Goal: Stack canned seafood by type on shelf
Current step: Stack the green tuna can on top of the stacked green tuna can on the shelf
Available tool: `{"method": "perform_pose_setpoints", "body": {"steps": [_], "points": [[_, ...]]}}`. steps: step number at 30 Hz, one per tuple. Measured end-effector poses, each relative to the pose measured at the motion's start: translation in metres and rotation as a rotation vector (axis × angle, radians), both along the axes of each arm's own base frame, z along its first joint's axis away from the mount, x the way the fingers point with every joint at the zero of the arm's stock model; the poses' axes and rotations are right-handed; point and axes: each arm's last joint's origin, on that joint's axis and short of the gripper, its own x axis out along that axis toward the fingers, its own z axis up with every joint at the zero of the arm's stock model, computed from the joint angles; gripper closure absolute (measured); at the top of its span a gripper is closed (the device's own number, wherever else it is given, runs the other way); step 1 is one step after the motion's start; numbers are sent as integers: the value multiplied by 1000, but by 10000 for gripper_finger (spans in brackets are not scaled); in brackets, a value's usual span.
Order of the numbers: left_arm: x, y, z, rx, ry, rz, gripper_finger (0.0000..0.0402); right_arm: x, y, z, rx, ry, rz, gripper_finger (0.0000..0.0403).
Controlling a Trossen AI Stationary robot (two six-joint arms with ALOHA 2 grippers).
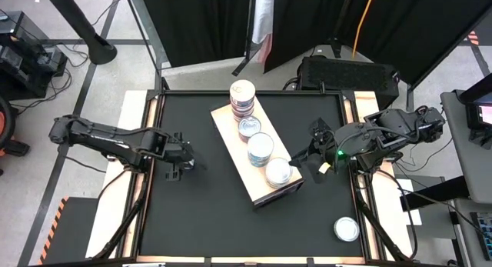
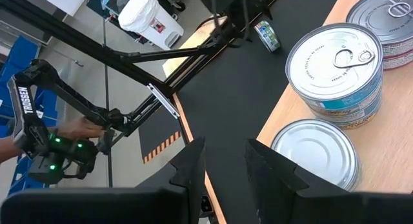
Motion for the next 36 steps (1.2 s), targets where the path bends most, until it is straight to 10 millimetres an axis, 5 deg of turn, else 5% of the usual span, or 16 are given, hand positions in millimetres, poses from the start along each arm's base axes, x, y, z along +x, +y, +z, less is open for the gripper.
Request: {"method": "perform_pose_setpoints", "body": {"steps": [11, 17, 24, 31, 36], "points": [[23, 11, -35, -54, 221, 51, 174, 0, 0, 0, -15, -3, 11, 303], [38, 9, -24, -129, 175, 130, 264, 0, 2, 1, 40, 4, 46, 303], [53, -1, 62, -449, -172, 321, 263, -2, 11, 4, 92, -16, 105, 303], [62, -17, 175, -791, -838, 367, 263, -3, 11, 3, 156, -12, -48, 303], [82, -20, 217, -927, -1279, 419, 263, 5, 5, 13, 223, -121, -106, 300]]}}
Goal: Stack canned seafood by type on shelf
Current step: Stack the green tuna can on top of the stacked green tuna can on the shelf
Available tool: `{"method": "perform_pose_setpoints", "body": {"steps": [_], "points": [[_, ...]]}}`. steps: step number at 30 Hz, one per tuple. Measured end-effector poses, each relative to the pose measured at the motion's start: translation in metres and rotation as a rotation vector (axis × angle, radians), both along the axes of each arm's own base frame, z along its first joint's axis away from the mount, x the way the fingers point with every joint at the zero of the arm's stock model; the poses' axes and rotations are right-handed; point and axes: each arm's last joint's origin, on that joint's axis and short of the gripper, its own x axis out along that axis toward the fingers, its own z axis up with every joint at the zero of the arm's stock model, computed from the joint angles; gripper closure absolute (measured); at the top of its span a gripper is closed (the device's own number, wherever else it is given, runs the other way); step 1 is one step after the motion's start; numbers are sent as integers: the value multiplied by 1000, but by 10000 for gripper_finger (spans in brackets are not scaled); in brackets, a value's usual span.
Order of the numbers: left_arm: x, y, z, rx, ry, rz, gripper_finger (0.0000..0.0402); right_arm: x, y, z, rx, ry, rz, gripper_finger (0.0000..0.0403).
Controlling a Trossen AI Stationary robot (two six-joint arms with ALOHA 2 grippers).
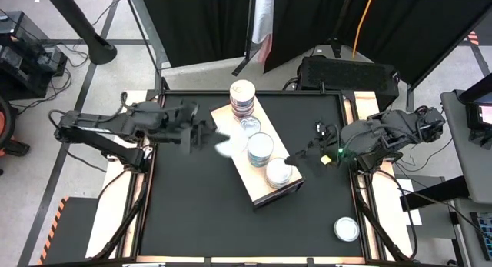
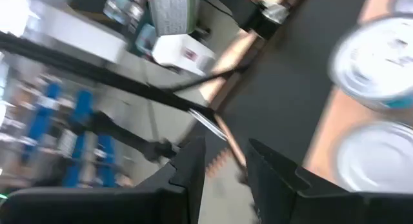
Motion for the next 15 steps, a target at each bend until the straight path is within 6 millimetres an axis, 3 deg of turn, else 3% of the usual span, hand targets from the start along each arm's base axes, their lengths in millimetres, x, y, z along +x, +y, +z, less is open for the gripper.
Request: {"method": "perform_pose_setpoints", "body": {"steps": [4, 10, 15], "points": [[27, -4, 7, -114, -175, 23, 263, 6, -4, 11, 73, -107, -42, 275], [70, -22, -8, -209, -118, -24, 263, 7, -5, 16, 117, -155, -54, 192], [89, -34, -10, -212, -116, -35, 263, 6, -5, 13, 130, -129, -61, 115]]}}
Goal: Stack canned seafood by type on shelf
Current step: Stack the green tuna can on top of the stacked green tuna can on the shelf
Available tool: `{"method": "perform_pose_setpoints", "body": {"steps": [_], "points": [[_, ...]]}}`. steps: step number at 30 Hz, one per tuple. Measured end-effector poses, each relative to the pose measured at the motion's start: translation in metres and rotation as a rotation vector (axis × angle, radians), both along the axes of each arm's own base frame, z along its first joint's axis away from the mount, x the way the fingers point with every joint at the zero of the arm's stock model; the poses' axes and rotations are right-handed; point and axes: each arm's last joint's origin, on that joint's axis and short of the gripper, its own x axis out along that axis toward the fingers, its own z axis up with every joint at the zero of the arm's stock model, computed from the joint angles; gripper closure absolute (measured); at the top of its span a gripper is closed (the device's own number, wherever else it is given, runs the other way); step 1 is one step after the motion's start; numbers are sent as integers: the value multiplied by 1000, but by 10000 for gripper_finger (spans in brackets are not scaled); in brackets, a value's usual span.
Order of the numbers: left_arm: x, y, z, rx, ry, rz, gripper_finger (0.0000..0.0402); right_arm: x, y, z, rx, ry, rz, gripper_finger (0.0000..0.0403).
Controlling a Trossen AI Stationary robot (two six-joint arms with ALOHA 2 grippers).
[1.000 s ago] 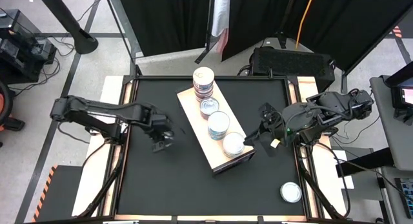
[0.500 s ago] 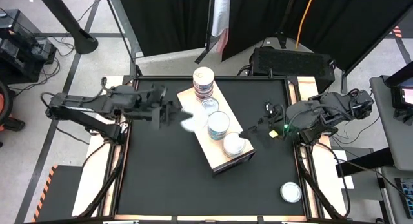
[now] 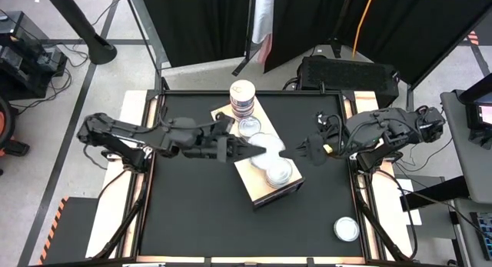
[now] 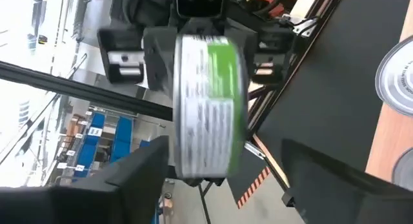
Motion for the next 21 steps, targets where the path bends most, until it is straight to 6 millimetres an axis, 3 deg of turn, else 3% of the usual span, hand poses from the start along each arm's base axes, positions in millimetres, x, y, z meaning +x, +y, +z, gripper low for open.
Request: {"method": "perform_pose_setpoints", "body": {"steps": [5, 9, 12, 19, 21], "points": [[9, -4, -7, 8, 30, 13, 263, 0, 1, 0, 3, 4, 4, 78], [9, -2, -6, 7, 25, 34, 263, 0, 1, -1, -11, 6, 9, 95], [10, -1, -7, 7, 31, 44, 262, -1, 0, -2, -19, 19, 11, 138], [12, -2, -9, 23, 25, 50, 245, -1, 0, -4, -57, 41, 19, 285], [12, -2, -8, 30, 23, 52, 246, -1, 0, -4, -59, 40, 18, 297]]}}
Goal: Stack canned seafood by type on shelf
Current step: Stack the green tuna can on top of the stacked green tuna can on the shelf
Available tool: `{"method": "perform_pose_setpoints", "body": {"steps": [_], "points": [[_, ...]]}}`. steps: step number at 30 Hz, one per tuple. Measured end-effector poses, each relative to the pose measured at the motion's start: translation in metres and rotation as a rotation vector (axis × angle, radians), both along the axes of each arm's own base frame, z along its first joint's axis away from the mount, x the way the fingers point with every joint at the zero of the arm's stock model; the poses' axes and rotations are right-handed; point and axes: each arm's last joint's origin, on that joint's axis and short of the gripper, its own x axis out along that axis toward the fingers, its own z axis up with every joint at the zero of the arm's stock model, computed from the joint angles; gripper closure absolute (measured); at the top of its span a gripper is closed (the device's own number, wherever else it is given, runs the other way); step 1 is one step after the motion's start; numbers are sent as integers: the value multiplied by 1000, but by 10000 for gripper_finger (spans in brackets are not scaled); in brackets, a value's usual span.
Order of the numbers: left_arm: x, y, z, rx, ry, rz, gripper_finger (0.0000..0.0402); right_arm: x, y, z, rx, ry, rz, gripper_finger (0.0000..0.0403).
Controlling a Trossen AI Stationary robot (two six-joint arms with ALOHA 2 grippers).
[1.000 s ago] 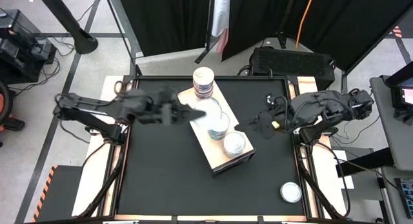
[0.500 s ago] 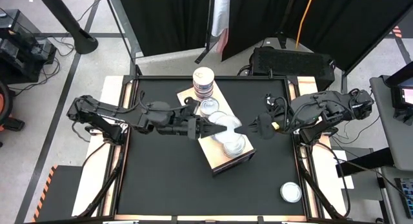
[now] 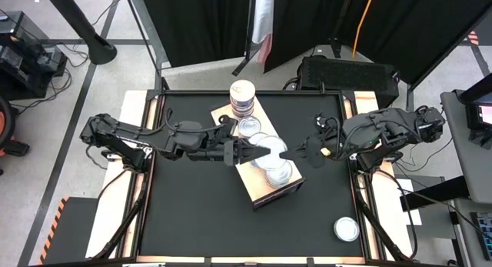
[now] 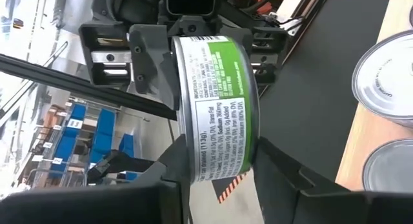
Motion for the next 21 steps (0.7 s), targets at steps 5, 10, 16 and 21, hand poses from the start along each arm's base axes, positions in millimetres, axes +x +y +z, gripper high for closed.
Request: {"method": "perform_pose_setpoints", "body": {"steps": [5, 10, 16, 21], "points": [[0, 1, 2, 28, -26, 15, 215, 0, 0, 0, 5, -3, 16, 297], [1, 10, 6, 11, -63, 41, 137, -4, 1, 3, 40, -5, 76, 280], [-3, 28, 12, 20, -79, 93, 70, -21, -4, 6, 45, 22, 109, 280], [-23, 44, 32, 140, -141, 174, 67, -40, -8, -11, -30, 231, 115, 280]]}}
